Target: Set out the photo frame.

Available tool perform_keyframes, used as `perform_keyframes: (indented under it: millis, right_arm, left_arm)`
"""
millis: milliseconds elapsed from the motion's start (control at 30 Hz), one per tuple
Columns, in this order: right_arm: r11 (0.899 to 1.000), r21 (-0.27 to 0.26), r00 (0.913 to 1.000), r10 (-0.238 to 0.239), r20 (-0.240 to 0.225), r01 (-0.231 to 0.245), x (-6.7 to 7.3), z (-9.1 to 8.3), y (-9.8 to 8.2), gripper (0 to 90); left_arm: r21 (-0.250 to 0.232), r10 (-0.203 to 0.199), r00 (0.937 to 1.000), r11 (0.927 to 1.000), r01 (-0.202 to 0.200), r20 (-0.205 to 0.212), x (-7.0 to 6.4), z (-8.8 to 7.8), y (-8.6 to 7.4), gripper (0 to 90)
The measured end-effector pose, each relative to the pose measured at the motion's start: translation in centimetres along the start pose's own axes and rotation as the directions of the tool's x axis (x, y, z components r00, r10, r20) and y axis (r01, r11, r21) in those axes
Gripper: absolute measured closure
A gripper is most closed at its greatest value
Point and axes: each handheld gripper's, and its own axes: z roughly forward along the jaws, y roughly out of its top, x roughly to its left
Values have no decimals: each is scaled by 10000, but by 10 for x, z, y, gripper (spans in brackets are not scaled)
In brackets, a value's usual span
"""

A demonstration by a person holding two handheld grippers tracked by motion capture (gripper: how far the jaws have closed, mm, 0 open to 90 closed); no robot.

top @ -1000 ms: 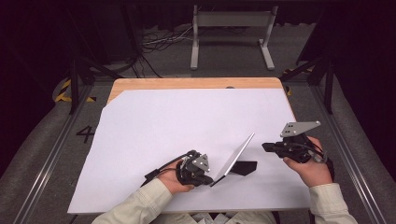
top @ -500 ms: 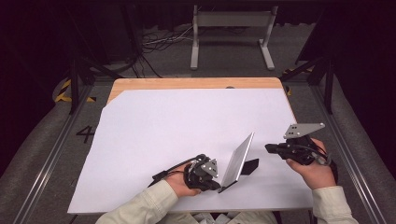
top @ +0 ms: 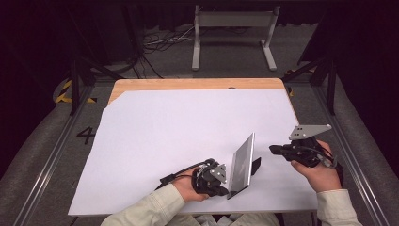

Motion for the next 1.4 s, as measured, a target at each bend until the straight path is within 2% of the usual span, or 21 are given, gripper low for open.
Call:
perform_keyframes:
  millis: [533, 600, 633, 833, 1033, 1400]
  right_arm:
    - [10000, -63, 10000, 48, -33, -48, 0, 0, 1, 898]
    - [10000, -70, 10000, 69, -13, -69, 0, -1, 0, 898]
    - [9999, -80, 10000, 75, -10, -75, 0, -1, 0, 898]
    - [9998, -99, 9999, 147, 15, -147, 0, -3, -2, 898]
    - [9996, -129, 9996, 261, 109, -260, 0, -8, -6, 898]
    - [9989, -181, 9986, 448, 269, -443, 0, -17, -13, 898]
  left_arm:
    - [-122, 305, 9995, 9995, -306, -43, -6, 14, 16, 900]
    - [-44, 231, 9997, 9997, -231, -27, -7, 15, 17, 900]
    - [-82, 324, 9995, 9994, -324, -42, -7, 16, 18, 900]
    - [-220, 286, 9996, 9993, -286, -10, -7, 19, 21, 900]
    - [-251, 376, 9993, 9990, -374, 91, -7, 27, 31, 900]
    - [-377, 274, 9993, 9989, -284, -262, -4, 36, 44, 900]
